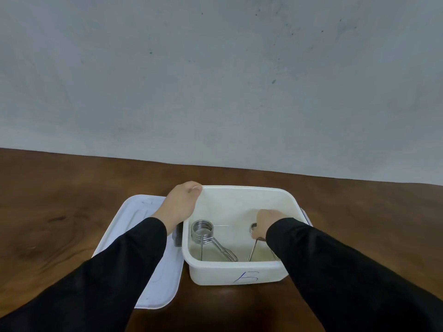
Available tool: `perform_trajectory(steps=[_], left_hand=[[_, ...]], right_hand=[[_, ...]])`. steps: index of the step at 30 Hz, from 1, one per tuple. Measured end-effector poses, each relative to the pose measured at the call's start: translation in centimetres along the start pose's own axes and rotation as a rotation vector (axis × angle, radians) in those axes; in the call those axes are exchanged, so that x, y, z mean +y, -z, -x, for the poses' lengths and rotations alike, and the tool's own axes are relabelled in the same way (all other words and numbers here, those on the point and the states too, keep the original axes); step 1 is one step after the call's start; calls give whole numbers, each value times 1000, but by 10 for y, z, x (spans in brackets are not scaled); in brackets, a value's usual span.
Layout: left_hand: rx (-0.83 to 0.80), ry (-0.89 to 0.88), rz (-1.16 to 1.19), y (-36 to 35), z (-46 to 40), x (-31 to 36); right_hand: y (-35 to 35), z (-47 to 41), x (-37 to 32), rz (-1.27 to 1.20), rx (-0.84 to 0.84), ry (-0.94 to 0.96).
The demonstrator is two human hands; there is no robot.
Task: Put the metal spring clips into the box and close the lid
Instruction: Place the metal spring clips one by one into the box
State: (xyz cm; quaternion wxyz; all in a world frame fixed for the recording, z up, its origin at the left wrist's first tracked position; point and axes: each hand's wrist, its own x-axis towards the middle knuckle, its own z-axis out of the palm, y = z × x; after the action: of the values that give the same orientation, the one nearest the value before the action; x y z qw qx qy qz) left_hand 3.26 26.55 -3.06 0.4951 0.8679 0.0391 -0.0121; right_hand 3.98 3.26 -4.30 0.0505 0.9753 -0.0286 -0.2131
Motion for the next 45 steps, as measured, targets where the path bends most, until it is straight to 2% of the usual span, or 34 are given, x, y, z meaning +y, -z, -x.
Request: perform_trajectory(steps=[2, 5, 8, 10, 11, 13, 17, 19, 24, 31, 40, 45], left_hand=[[0, -3, -1, 0, 0, 0], [0, -12, -1, 0, 0, 1], [3, -8, -16, -1, 0, 1], [8, -7, -28, -1, 1, 2], [11, -6, -36, -1, 0, 2], [21, -3, -43, -2, 0, 3], [29, -5, -59, -3, -1, 3], [24, -6, -66, -3, -2, 1], [26, 6, -49, -3, 0, 2], [42, 6, -37, -4, 5, 8], [42, 7, -49, -3, 6, 8], [39, 6, -48, -2, 4, 6]], right_hand=[[1, 2, -1, 9, -19, 29], [25, 9, 4, -14, 42, 87], [69, 22, 34, -462, 203, 65], [94, 28, 71, -592, 401, 23], [99, 31, 93, -628, 446, -8], [95, 31, 133, -676, 413, -83], [47, 30, 176, -528, 123, -148], [22, 32, 177, -461, 37, -123], [-18, 15, 155, -442, -31, -71], [-43, -7, 144, -432, -2, -202], [-46, 12, 193, -374, 62, -310], [42, 56, 191, -574, 373, -183]])
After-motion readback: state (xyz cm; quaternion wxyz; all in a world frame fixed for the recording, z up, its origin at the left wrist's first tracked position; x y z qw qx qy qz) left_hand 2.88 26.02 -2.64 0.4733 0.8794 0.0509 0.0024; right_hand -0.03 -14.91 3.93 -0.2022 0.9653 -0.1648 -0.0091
